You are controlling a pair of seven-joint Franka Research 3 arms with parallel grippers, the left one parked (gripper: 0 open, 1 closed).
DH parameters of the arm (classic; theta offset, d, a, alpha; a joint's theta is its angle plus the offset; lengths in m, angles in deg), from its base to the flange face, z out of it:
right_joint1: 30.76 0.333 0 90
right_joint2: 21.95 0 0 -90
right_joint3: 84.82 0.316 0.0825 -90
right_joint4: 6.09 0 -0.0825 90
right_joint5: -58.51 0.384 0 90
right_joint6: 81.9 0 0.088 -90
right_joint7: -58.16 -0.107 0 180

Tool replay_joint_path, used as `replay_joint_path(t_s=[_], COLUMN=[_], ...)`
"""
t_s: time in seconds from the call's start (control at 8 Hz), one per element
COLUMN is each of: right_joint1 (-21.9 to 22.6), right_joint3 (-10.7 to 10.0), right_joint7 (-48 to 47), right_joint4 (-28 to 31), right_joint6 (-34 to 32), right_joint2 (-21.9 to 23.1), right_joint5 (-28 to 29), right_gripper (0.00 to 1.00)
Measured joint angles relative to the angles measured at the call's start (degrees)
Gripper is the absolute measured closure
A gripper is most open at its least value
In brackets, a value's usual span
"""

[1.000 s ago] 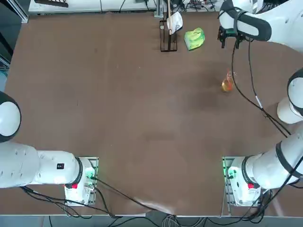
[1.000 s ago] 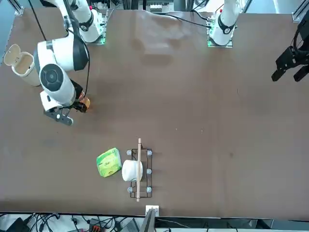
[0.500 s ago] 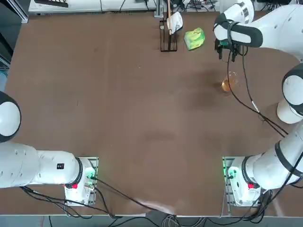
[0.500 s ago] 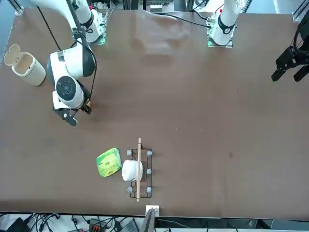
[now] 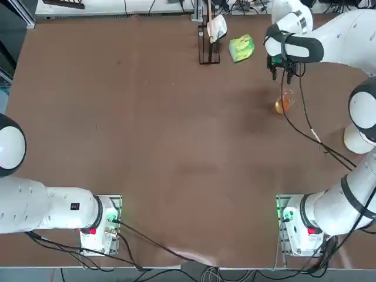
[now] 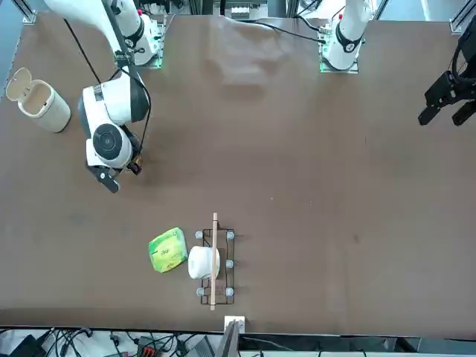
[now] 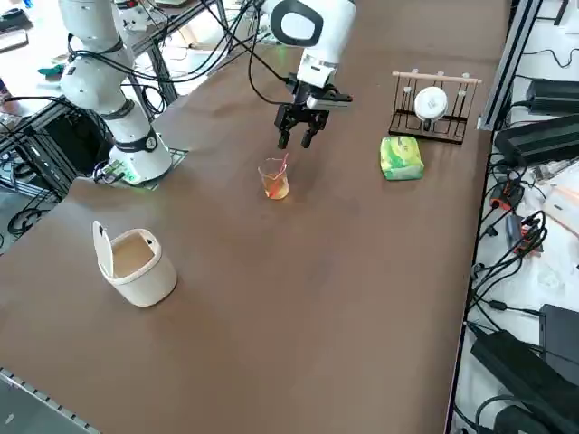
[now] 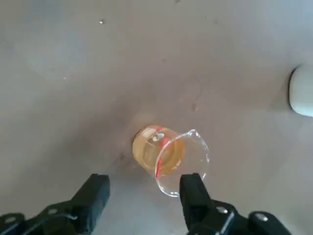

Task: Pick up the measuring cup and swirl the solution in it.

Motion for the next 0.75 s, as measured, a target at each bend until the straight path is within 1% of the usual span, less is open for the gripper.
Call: replay_joint_path(t_s=[0.12, 0.62, 0.75], right_joint1=[-0.01, -1.07, -1.57], right_joint3=[-0.10, -1.01, -1.07], right_joint7=[-0.83, -1.35, -1.35], right_joint4=[0.58, 1.31, 1.37], right_joint6=[0.00, 0.06, 0.10], right_joint2=[-0.13, -0.26, -0.26], right_joint5=[0.00, 0.00, 0.00], right_gripper=[0.19, 0.26, 0.32])
